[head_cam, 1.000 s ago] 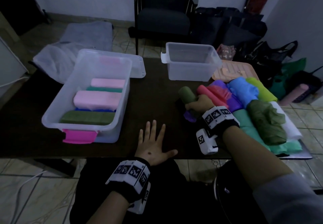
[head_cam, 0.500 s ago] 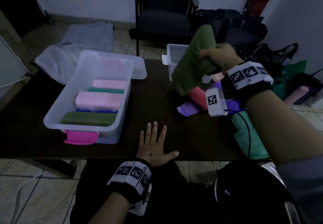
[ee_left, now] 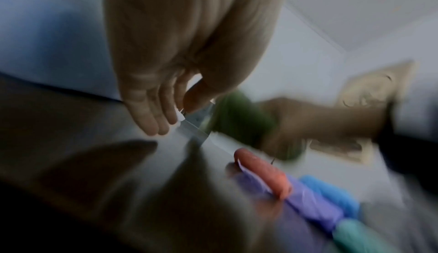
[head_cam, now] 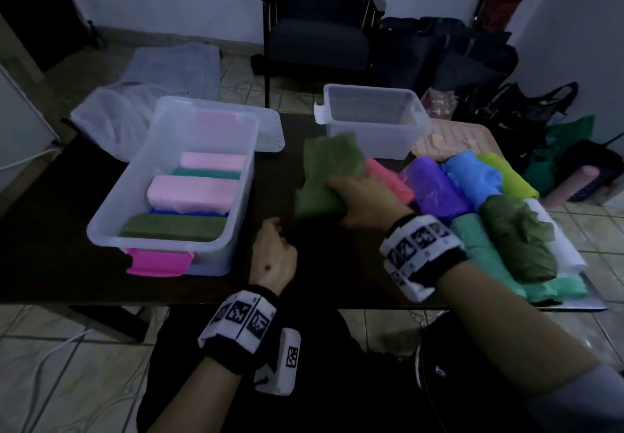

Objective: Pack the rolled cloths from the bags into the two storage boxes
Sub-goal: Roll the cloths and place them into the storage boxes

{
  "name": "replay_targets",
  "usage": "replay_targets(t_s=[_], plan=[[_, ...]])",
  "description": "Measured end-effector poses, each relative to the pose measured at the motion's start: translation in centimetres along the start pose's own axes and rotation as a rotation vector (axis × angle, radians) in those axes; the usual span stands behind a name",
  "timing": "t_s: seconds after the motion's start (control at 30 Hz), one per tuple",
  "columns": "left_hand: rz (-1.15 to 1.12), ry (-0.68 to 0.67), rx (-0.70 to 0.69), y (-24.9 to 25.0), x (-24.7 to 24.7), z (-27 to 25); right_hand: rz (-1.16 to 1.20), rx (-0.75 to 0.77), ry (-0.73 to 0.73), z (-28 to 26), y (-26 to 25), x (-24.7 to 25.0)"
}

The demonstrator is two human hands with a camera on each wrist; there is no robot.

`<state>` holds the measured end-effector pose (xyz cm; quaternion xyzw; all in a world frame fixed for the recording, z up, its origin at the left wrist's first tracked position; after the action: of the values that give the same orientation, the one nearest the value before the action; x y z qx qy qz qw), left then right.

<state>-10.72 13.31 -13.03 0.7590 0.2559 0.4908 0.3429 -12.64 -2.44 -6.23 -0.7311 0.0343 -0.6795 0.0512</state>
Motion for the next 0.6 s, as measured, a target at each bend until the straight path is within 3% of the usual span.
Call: replay_targets(t_s=[0.13,0.33,0.5,0.6], plan=[[-0.014,-0.012,0.1,0.1,-0.1,1.1,-0.001,0.045,-0.172,-1.1,-0.5,-4.9],[0.033,-0.067,0.147,1.3,-0.6,4.9,0.17,0.017,-0.373,-1.7,0.1,-5.9],[0.019,-0.125,0.157,2.5,-1.5,7.0,-0.016,0.072,-0.306,-2.9,-1.3,-6.7],[0.001,-0.179,0.177,3.2,-2.0,7.4,0.007,0.088,-0.248,-3.3,-1.6,-6.9]])
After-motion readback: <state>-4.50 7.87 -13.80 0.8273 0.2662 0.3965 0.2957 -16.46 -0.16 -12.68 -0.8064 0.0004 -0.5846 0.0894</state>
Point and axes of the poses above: each hand's wrist, its own z-axis towards the middle knuckle, its own x-axis out of the back of the hand, y = z × x, the point moved 5 cm from there along z, towards the middle knuckle, and after that the axes turned 3 degrees about x, right-handed, at the moved point
